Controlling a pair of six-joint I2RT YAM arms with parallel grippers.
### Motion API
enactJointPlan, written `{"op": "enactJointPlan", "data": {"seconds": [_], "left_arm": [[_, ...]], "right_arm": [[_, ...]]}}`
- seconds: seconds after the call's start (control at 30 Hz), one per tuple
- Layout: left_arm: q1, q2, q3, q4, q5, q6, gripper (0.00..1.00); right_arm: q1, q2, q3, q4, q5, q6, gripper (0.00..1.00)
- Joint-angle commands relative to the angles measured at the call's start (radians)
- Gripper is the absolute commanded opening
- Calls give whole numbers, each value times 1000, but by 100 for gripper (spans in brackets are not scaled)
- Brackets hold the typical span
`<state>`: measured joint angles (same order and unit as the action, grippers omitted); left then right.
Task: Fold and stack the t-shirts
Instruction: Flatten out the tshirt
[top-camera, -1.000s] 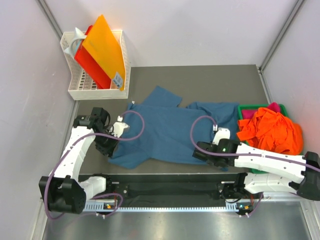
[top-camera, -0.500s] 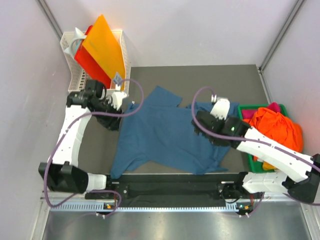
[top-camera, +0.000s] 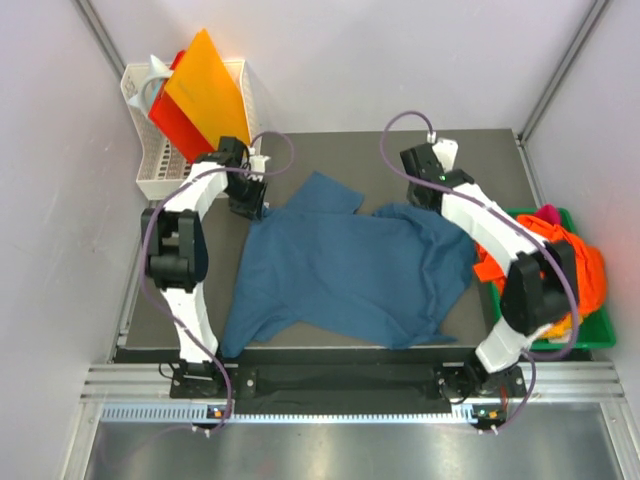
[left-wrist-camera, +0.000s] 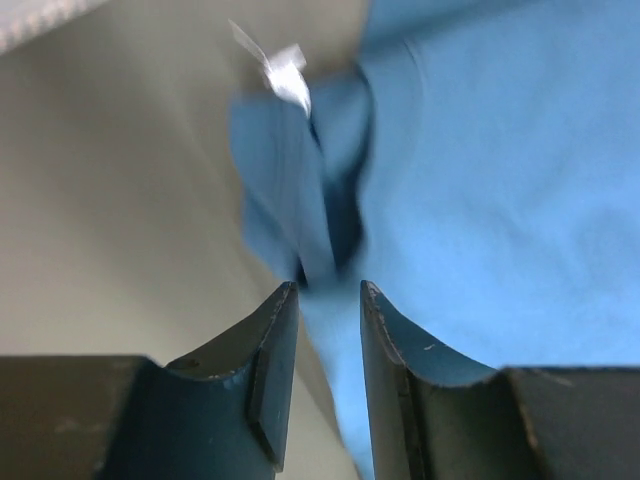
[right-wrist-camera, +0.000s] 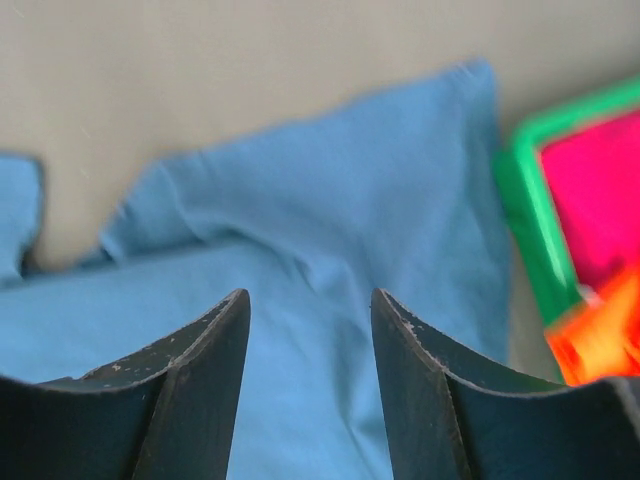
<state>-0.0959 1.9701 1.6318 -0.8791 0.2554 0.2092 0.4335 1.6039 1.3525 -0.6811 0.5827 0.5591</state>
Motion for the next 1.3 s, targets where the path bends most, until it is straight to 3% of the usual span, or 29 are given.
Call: {"op": "enactJointPlan", "data": {"seconds": [0.0,0.2,0.53,0.7,1.03,1.2,1.27], "left_arm": [[-34,67,149,120,-61,-59,36],[-73,229,359,134,-90,-56,38],[-159,450,632,118,-142,5,46],[-214,510,646,169,-166,39,48],[-223,573,675,164,-148,-4,50],[-222,569,631,154,-156,9,48],[-222,569,611,152,-154,15,38]], "right_arm": [[-39,109,157,106,-81,-74,52],[-68,264,293,101,-116,-96,52],[-68,294,270,120,-129,-131,54],[-67,277,252,118,-133,-134,56],[-67,246,201,127,-135,-145,57],[-67,248,169,146,-150,-130,57],[-67,245,160,153,-153,-125,57]]}}
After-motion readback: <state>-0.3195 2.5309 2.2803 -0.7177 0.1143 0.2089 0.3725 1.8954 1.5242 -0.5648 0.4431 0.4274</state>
